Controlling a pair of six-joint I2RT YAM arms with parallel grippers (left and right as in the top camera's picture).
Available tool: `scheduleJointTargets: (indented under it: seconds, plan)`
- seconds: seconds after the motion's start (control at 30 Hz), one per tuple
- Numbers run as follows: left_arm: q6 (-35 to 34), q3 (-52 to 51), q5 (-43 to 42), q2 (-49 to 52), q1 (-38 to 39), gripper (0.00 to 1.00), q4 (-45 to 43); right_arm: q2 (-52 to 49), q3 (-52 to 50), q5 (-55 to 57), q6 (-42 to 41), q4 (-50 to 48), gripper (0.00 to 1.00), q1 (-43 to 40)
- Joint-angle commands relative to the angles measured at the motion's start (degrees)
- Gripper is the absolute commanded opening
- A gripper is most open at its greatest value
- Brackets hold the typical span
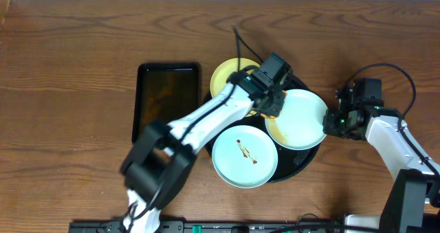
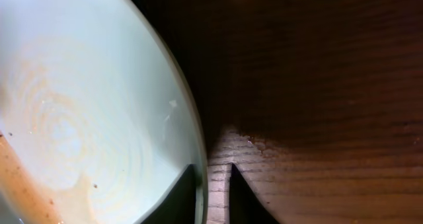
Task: Clean dirty plates on tray and stack at the side
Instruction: 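Scrub the right light-green plate with the sponge in the left gripper, then lift the cleaned plate with the right gripper and set it right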
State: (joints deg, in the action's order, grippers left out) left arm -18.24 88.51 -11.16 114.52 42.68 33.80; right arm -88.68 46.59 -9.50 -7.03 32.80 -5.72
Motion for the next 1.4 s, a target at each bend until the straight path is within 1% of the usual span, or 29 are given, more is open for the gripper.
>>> scheduleJointTargets:
  seconds: [0.0,0.1,0.17,0.27,0.43,0.47,0.5,0.53,0.57,0.6,0.8,0.9,1.0,1.27,1.33,1.37]
  plan:
    - [-0.09,0.35,4.39,-6.82,-1.42,0.07,4.72,-0.63,-0.66,1.46,0.24,-0.17,0.22,-0.22]
    - [-0.09,0.35,7.04,-10.05,-3.28,0.07,9.53,-0.63,-0.66,0.0,0.24,-0.24,0.25,-0.2]
    - [-0.09,0.35,11.21,-11.85,-5.4,0.07,13.03,-0.66,-0.68,-2.56,0.24,-0.37,0.29,-0.2]
    - [-0.09,0.35,13.55,-13.57,-8.39,0.07,15.8,-0.7,-0.7,-2.6,0.24,-0.48,0.3,-0.2]
    - [-0.11,0.35,13.77,-15.76,-16.35,0.07,19.56,-1.4,-0.96,-2.56,0.24,-1.16,0.24,-0.22]
    - [-0.11,0.35,13.75,-15.96,-17.51,0.07,20.09,-1.66,-1.18,-2.58,0.22,-1.4,0.21,-0.2]
    - [-0.11,0.35,13.77,-16.06,-20.26,0.07,20.98,-2.78,-1.97,-2.6,-0.31,-2.45,0.13,-0.2]
    - [-0.11,0.35,13.77,-16.06,-21.22,0.07,21.16,-3.08,-2.16,-2.6,-0.79,-2.71,0.11,-0.2]
    - [-0.11,0.33,13.77,-16.06,-22.91,0.08,21.51,-3.48,-2.34,-2.62,-1.18,-2.86,0.03,-0.2]
    - [-0.11,0.33,13.77,-16.06,-23.63,0.07,21.79,-3.5,-2.36,-2.6,-1.27,-2.82,0.01,-0.22]
    - [-0.11,0.17,13.73,-16.06,-27.36,0.07,23.85,-3.19,-2.34,-2.62,-2.23,-2.82,0.01,-0.22]
    - [-0.11,0.11,13.57,-16.06,-27.5,0.07,24.0,-0.35,-1.57,-2.01,-2.14,-2.45,0.01,-0.26]
    - [-0.11,0.11,13.55,-16.06,-27.5,0.07,24.04,4.39,-0.09,1.79,-1.97,-1.75,0.01,-0.24]
    - [-0.11,-0.09,13.31,-16.04,-27.5,0.08,24.02,16.72,0.35,11.63,4.66,-2.58,0.01,0.04]
    - [-0.13,-0.09,13.29,-16.04,-27.5,0.08,24.02,18.6,0.37,16.61,4.76,-2.62,0.01,1.18]
    - [-0.13,-0.09,13.16,-16.04,-27.5,0.08,24.02,20.46,0.57,22.49,4.79,-2.93,0.01,3.34]
